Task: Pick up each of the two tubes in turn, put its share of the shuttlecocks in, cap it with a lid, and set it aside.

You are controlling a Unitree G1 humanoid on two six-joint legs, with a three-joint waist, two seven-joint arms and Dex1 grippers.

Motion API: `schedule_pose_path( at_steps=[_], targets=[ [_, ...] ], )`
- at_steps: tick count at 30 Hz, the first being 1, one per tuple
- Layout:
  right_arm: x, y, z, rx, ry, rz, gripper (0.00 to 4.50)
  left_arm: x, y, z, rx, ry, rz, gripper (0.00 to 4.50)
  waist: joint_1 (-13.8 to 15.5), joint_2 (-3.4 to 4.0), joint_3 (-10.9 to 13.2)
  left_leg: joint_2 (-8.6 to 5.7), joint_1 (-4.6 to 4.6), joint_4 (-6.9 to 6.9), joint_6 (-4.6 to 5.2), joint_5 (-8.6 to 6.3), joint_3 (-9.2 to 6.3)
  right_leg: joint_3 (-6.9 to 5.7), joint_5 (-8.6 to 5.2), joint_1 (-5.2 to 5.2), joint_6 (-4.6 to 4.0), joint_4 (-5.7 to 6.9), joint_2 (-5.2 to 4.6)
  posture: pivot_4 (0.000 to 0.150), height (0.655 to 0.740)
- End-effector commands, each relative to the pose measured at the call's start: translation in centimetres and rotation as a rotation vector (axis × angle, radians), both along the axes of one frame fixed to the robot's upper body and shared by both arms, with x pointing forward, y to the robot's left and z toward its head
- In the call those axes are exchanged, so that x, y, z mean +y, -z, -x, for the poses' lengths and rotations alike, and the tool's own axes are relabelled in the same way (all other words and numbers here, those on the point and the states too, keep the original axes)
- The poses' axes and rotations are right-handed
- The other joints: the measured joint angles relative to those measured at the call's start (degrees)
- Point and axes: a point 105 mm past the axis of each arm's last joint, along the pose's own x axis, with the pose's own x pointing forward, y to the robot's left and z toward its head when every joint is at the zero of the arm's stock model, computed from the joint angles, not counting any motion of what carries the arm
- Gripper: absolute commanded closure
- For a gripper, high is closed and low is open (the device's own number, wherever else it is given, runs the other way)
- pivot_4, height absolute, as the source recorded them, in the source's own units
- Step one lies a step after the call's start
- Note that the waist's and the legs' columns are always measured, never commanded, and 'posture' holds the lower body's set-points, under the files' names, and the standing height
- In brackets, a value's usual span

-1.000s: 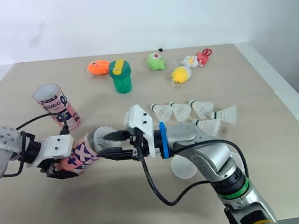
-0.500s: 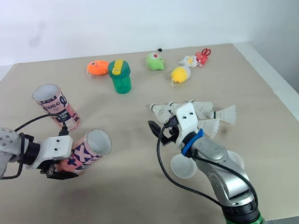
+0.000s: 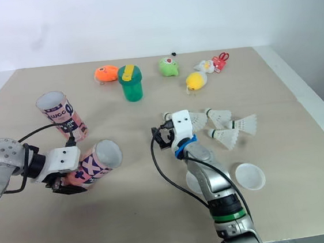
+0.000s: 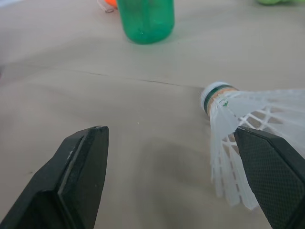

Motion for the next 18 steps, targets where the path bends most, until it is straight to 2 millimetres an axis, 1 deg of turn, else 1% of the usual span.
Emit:
schedule_pose_path(
  at_steps=[1, 3, 4, 6, 7, 8, 10, 11, 12, 13, 14, 15, 17, 18],
  targets=[
    [-0.4, -1.5, -1.4, -0.055, 0.040, -0.033, 0.05, -0.4, 0.7, 0.5, 0.026, 0.010, 0.008, 1.06, 0.0, 0.01, 0.0, 0.00, 0.00, 0.00, 0.01, 0.00, 0.00, 0.00, 0.02, 0.00, -0.01, 0.00, 0.01, 0.150, 0.7400],
    [-0.4, -1.5, -2.0, -0.056, 0.047, -0.043, 0.05, -0.4, 0.7, 0.6, 0.026, 0.008, 0.008, 1.06, 0.0, 0.01, 0.0, 0.01, 0.01, 0.00, 0.01, 0.01, -0.01, 0.00, 0.03, 0.00, -0.01, 0.00, 0.02, 0.150, 0.7400],
    [-0.3, -1.6, -2.2, -0.056, 0.048, -0.046, 0.43, -0.4, 0.7, 0.6, 0.026, 0.007, 0.009, 1.06, 0.0, 0.01, 0.0, 0.00, 0.01, 0.00, 0.01, 0.01, -0.01, 0.00, 0.03, 0.00, -0.01, 0.00, 0.01, 0.150, 0.7400],
    [-0.2, -1.6, -2.6, -0.057, 0.048, -0.056, 0.76, -0.4, 0.8, 0.6, 0.026, 0.005, 0.010, 1.06, -0.1, 0.01, 0.0, 0.00, 0.01, 0.00, 0.01, 0.01, 0.00, 0.00, 0.04, 0.00, 0.01, 0.00, 0.01, 0.150, 0.7400],
    [-0.1, -1.7, -2.7, -0.058, 0.048, -0.060, 1.23, -0.4, 0.8, 0.6, 0.025, 0.005, 0.011, 1.06, 0.0, 0.01, 0.0, 0.00, 0.01, 0.00, 0.01, 0.01, 0.00, 0.00, 0.05, 0.00, 0.01, 0.00, 0.02, 0.150, 0.7400],
    [0.0, -1.8, -2.8, -0.060, 0.046, -0.062, 1.47, -0.4, 0.7, 0.6, 0.025, 0.004, 0.012, 1.06, -0.1, 0.01, 0.0, 0.00, 0.01, -0.01, 0.01, 0.01, 0.00, 0.00, 0.05, 0.00, 0.03, 0.00, 0.01, 0.150, 0.7400],
    [0.4, -2.0, -2.9, -0.062, 0.036, -0.078, 2.22, -0.4, 0.7, 0.6, 0.024, 0.002, 0.012, 1.06, -0.1, 0.02, 0.0, 0.00, 0.01, -0.02, 0.01, 0.01, 0.00, 0.00, 0.06, -0.01, 0.04, 0.00, 0.02, 0.150, 0.7400],
    [0.6, -2.0, -2.9, -0.062, 0.030, -0.087, 2.70, -0.4, 0.7, 0.6, 0.023, 0.002, 0.012, 1.06, -0.1, 0.02, 0.0, 0.00, 0.01, -0.02, 0.01, 0.01, -0.01, 0.00, 0.07, 0.00, 0.06, 0.00, 0.02, 0.150, 0.7400],
    [0.7, -2.1, -2.9, -0.062, 0.026, -0.093, 3.33, -0.4, 0.7, 0.6, 0.023, 0.001, 0.012, 1.06, -0.1, 0.02, 0.0, 0.00, 0.01, -0.02, 0.01, 0.01, -0.01, 0.00, 0.07, 0.00, 0.06, 0.00, 0.02, 0.150, 0.7400],
    [0.8, -2.1, -2.8, -0.060, 0.021, -0.097, 3.69, -0.4, 0.7, 0.6, 0.022, 0.001, 0.012, 1.06, -0.1, 0.02, 0.0, 0.01, 0.01, -0.02, 0.01, 0.01, -0.01, 0.00, 0.07, 0.00, 0.05, 0.00, 0.02, 0.150, 0.7400],
    [1.0, -2.0, -2.6, -0.058, 0.014, -0.104, 4.19, -0.4, 0.7, 0.5, 0.022, 0.001, 0.012, 1.06, -0.1, 0.02, 0.0, 0.01, 0.01, -0.02, 0.01, 0.01, -0.01, 0.00, 0.07, 0.00, 0.05, 0.00, 0.02, 0.150, 0.7400],
    [1.2, -2.0, -2.5, -0.054, 0.002, -0.112, 4.43, -0.4, 0.7, 0.5, 0.022, 0.001, 0.012, 1.06, -0.1, 0.02, 0.0, 0.01, 0.01, -0.02, 0.01, 0.01, -0.01, 0.00, 0.07, 0.00, 0.05, 0.00, 0.02, 0.150, 0.7400],
    [1.8, -2.3, -1.8, -0.056, -0.039, -0.136, 4.43, -0.4, 0.7, 0.5, 0.021, 0.002, 0.011, 1.06, -0.1, 0.02, 0.0, 0.01, 0.01, -0.02, 0.01, 0.01, -0.01, 0.00, 0.07, 0.00, 0.05, 0.00, 0.02, 0.150, 0.7400],
    [2.3, -2.8, -1.3, -0.067, -0.073, -0.156, 4.43, -0.4, 0.7, 0.5, 0.021, 0.002, 0.011, 1.06, -0.1, 0.02, 0.0, 0.01, 0.01, -0.02, 0.01, 0.01, -0.01, 0.00, 0.06, 0.00, 0.05, 0.00, 0.02, 0.150, 0.7400]
  ],
)
